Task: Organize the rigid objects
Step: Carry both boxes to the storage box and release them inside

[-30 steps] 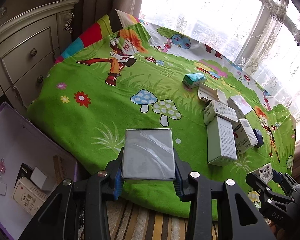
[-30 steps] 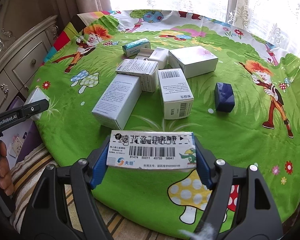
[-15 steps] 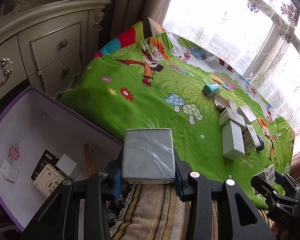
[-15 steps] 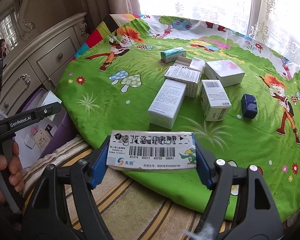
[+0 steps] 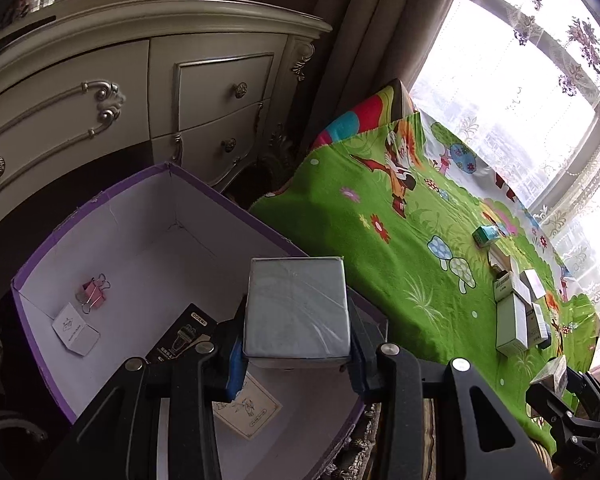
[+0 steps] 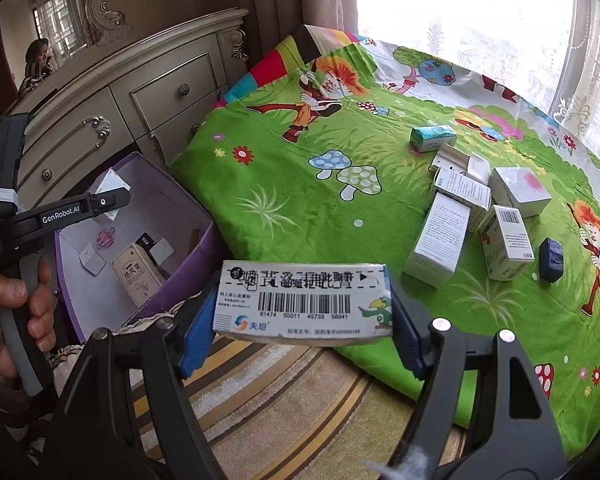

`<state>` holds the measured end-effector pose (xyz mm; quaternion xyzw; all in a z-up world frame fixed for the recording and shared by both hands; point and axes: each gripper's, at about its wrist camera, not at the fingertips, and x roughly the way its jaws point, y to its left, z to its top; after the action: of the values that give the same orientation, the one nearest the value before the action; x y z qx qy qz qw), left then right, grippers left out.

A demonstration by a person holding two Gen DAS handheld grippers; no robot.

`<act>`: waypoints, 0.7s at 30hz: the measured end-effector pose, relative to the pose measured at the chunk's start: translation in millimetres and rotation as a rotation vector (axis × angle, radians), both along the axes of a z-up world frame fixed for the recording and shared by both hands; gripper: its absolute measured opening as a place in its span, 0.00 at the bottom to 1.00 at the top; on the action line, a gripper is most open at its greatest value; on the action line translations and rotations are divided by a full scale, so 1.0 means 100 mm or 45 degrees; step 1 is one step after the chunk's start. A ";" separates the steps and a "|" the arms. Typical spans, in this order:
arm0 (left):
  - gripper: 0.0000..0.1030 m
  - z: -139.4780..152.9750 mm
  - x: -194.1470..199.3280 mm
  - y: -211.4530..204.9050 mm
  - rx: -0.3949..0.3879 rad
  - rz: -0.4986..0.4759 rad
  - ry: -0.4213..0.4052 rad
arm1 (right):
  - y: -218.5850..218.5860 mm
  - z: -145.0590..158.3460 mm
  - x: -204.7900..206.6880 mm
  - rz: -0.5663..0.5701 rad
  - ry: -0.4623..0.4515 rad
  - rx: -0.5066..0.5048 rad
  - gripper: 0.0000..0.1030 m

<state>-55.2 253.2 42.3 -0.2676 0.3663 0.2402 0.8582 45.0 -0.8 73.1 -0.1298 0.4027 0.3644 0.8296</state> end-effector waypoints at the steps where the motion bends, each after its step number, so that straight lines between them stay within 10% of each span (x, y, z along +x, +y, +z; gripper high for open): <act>1: 0.40 -0.01 -0.04 0.08 -0.003 0.023 0.000 | 0.06 0.02 -0.03 0.019 -0.002 -0.001 0.75; 21: 0.40 -0.34 -0.70 1.09 -0.052 0.333 0.047 | 1.46 -0.20 -0.63 0.442 0.047 -0.104 0.75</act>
<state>-125.7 362.6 8.7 -0.3259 0.3489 0.3474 0.8071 -17.7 145.7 53.5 -0.2242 0.4038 0.4879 0.7407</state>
